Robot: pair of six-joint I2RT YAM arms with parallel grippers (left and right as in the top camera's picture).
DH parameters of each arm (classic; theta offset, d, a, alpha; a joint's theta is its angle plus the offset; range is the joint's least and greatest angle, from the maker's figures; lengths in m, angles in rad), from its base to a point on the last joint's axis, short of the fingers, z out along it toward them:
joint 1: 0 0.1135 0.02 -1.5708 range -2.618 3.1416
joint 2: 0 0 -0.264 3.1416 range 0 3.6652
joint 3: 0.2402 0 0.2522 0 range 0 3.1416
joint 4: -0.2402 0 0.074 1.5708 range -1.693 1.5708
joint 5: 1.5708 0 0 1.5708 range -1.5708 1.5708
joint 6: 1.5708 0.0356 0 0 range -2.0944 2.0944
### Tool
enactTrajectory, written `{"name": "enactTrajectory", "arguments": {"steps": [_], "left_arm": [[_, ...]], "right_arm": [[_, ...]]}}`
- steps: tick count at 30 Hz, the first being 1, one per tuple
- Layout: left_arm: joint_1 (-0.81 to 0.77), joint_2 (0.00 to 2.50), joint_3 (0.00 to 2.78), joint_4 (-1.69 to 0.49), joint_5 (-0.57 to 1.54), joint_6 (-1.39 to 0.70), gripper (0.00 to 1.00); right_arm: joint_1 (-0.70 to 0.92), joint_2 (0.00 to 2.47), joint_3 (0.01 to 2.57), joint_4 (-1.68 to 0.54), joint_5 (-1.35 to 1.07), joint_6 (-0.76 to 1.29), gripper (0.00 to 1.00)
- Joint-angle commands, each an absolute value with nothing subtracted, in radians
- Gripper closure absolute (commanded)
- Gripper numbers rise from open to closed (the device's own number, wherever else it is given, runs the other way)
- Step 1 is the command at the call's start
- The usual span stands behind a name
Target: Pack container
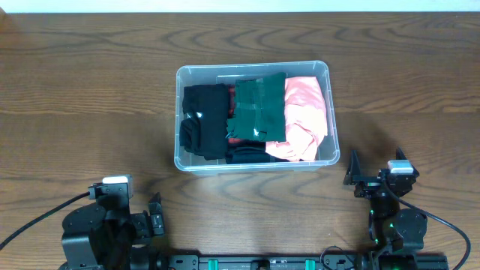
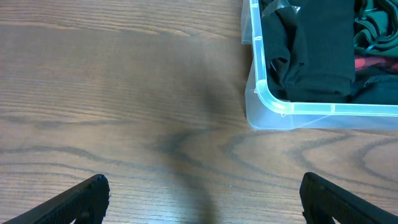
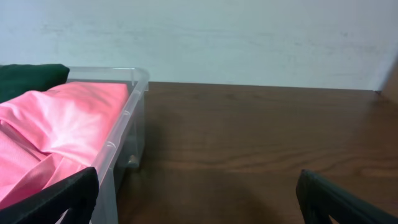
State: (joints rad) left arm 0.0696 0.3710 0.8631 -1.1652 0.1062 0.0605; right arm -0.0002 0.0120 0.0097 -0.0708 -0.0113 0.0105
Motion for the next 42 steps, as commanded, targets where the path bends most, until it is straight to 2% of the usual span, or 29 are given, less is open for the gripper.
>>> {"name": "enactTrajectory", "arguments": {"steps": [1, 12, 17, 20, 27, 36, 42], "left_arm": [[0.073, 0.369, 0.865, -1.167, 0.120, 0.074, 0.02], [0.073, 0.367, 0.846, -1.159, 0.120, 0.074, 0.02], [0.073, 0.331, 0.749, -1.111, 0.117, 0.074, 0.02], [0.072, 0.262, 0.619, -0.978, 0.155, 0.073, 0.02], [0.038, 0.083, 0.265, -0.503, 0.237, 0.074, 0.02], [0.037, 0.002, 0.009, -0.049, 0.279, 0.067, 0.02], [0.036, 0.002, 0.004, -0.049, 0.207, 0.022, 0.02]], "right_arm": [[0.008, 0.007, 0.006, -0.072, -0.016, 0.006, 0.01], [0.008, 0.007, 0.006, -0.072, -0.016, 0.006, 0.01], [0.008, 0.007, 0.006, -0.072, -0.016, 0.006, 0.01], [0.008, 0.007, 0.006, -0.072, -0.016, 0.006, 0.01], [0.008, 0.007, 0.006, -0.072, -0.016, 0.006, 0.01], [0.008, 0.007, 0.006, -0.072, -0.016, 0.006, 0.01], [0.008, 0.007, 0.006, -0.072, -0.016, 0.006, 0.01]]}}
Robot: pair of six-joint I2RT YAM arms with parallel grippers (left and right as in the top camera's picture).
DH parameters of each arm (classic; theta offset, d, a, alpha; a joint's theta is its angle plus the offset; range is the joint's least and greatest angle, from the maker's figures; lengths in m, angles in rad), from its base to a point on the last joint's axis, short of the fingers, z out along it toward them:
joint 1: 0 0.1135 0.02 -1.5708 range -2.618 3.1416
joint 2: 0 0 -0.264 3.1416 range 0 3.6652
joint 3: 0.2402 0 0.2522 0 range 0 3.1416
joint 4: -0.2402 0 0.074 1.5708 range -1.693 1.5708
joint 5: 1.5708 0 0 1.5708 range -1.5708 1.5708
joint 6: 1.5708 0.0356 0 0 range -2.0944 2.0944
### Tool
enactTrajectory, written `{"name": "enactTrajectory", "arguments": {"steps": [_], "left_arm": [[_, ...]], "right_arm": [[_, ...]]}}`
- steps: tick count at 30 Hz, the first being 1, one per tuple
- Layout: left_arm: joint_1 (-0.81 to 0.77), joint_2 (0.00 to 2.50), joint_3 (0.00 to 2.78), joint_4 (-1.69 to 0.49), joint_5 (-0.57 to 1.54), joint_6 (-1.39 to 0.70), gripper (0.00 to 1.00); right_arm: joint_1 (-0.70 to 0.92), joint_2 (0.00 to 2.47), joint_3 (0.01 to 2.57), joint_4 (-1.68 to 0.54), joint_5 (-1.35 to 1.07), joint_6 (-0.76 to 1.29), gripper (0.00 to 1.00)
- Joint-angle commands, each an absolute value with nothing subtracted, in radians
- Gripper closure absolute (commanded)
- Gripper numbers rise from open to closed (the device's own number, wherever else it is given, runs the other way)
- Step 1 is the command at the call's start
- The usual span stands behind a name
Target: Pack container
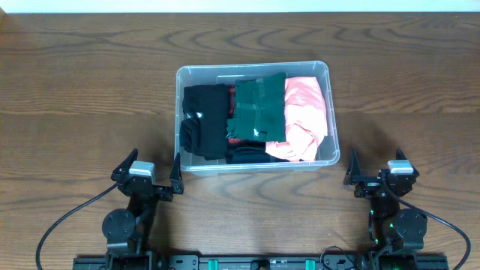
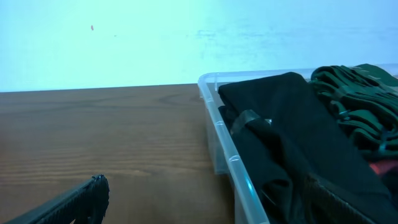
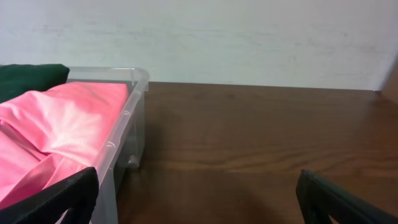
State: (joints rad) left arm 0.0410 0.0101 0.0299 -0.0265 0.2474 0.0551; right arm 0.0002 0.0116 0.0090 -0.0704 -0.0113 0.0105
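A clear plastic container (image 1: pixel 253 69) stands mid-table, filled with folded clothes: a black garment (image 1: pixel 204 120) on the left, a dark green one (image 1: pixel 259 107) in the middle, a pink one (image 1: pixel 306 112) on the right. My left gripper (image 1: pixel 147 174) rests open at the front left, just off the container's near left corner, nothing between its fingers. In the left wrist view the black garment (image 2: pixel 292 137) fills the container's rim (image 2: pixel 239 171). My right gripper (image 1: pixel 375 174) sits open at the front right, empty. The right wrist view shows the pink garment (image 3: pixel 56 134).
Bare brown wooden table (image 1: pixel 82 97) surrounds the container on all sides. A pale wall (image 3: pixel 249 37) rises behind the table's far edge. Both arm bases and their cables sit along the front edge.
My left arm has folded back: its gripper, earlier low at the front left corner looking down at the table, now sits closer to the container and faces level across it. The right arm is unchanged.
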Motion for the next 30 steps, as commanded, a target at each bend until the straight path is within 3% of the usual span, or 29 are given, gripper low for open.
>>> {"name": "enactTrajectory", "arguments": {"steps": [1, 30], "left_arm": [[0.036, 0.002, 0.004, -0.054, 0.186, -0.023, 0.02], [0.036, 0.004, 0.004, -0.054, 0.171, -0.092, 0.02]], "right_arm": [[0.008, 0.007, 0.006, -0.072, -0.016, 0.006, 0.01], [0.008, 0.007, 0.006, -0.072, -0.016, 0.006, 0.01]]}}
